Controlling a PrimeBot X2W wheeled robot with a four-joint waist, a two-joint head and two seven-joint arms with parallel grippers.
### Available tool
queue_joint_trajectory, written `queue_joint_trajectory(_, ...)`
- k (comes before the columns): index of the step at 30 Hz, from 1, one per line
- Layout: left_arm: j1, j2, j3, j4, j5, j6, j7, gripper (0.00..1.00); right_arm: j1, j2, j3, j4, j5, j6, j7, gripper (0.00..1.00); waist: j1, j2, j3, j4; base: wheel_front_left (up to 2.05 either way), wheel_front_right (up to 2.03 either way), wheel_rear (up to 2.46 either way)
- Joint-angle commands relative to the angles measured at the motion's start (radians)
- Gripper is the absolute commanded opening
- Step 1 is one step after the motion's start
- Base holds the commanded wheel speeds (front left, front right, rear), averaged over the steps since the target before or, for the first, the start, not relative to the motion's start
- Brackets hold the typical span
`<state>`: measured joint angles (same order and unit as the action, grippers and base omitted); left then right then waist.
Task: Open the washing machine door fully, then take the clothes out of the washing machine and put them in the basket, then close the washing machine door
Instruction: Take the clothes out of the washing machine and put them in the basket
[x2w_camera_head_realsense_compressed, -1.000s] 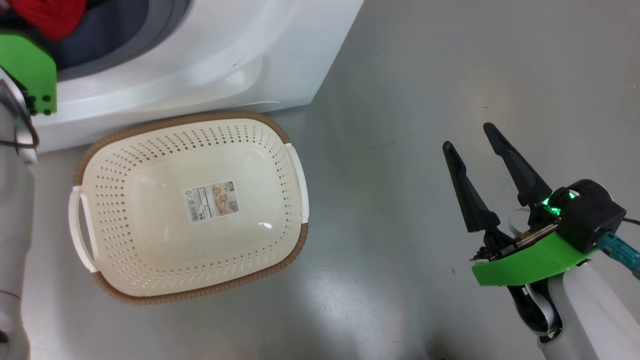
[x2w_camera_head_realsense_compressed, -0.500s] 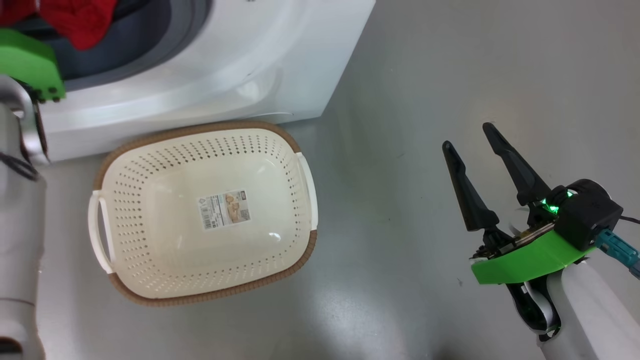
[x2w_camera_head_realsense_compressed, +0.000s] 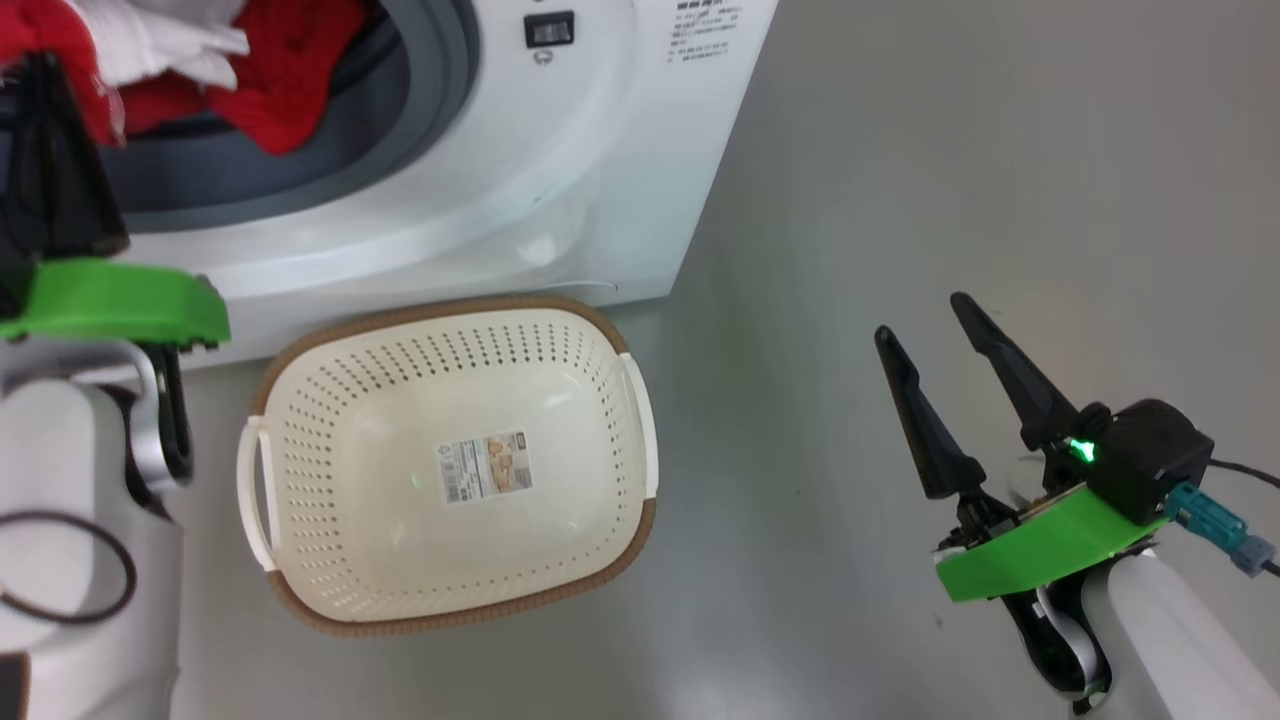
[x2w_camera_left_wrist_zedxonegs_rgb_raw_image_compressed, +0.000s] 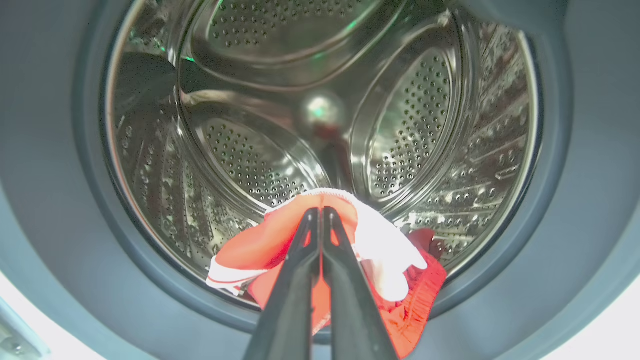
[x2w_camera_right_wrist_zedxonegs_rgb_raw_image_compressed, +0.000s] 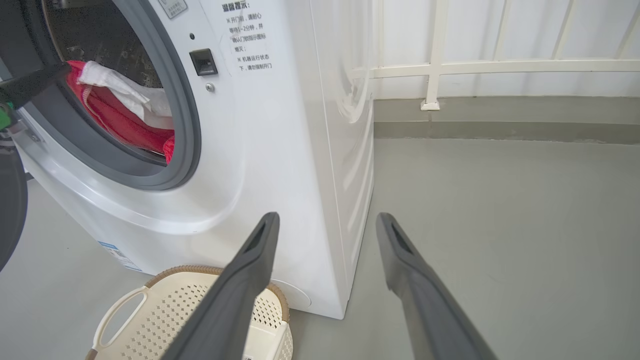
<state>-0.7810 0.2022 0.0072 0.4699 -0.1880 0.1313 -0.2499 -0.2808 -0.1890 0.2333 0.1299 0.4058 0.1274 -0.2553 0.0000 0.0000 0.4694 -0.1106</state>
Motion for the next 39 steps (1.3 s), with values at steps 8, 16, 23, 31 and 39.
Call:
queue_joint_trajectory(8,0.177,-0.02,0.053,-0.247,0.007,-0.041,-0.012,0.0,0.05,-0.005,0.024,0.002,0.007,0.003,-0.006,1.0,0.0,0.0,-0.09,0.025,0.0,0.0,0.0)
queue_joint_trajectory(16,0.293,-0.053,0.041,-0.409,0.037,-0.047,-0.012,0.0,0.06,-0.002,0.023,0.013,0.007,0.003,-0.006,1.0,0.0,0.0,-0.127,0.032,0.0,0.0,0.0)
queue_joint_trajectory(23,0.374,-0.068,0.021,-0.531,0.046,-0.044,-0.003,0.0,0.071,0.002,0.022,0.016,0.006,0.003,-0.006,1.0,0.0,0.0,-0.154,0.038,0.0,0.0,0.0)
queue_joint_trajectory(31,0.461,-0.099,-0.025,-0.679,0.025,-0.033,0.062,0.0,0.081,0.001,0.014,0.011,0.006,0.003,-0.006,1.0,0.0,0.0,-0.142,0.048,0.0,0.0,0.0)
queue_joint_trajectory(39,0.5,-0.128,-0.092,-0.586,-0.001,-0.016,0.094,0.0,0.057,-0.003,0.021,0.004,0.008,0.003,-0.006,1.0,0.0,0.0,-0.074,0.056,0.0,0.0,0.0)
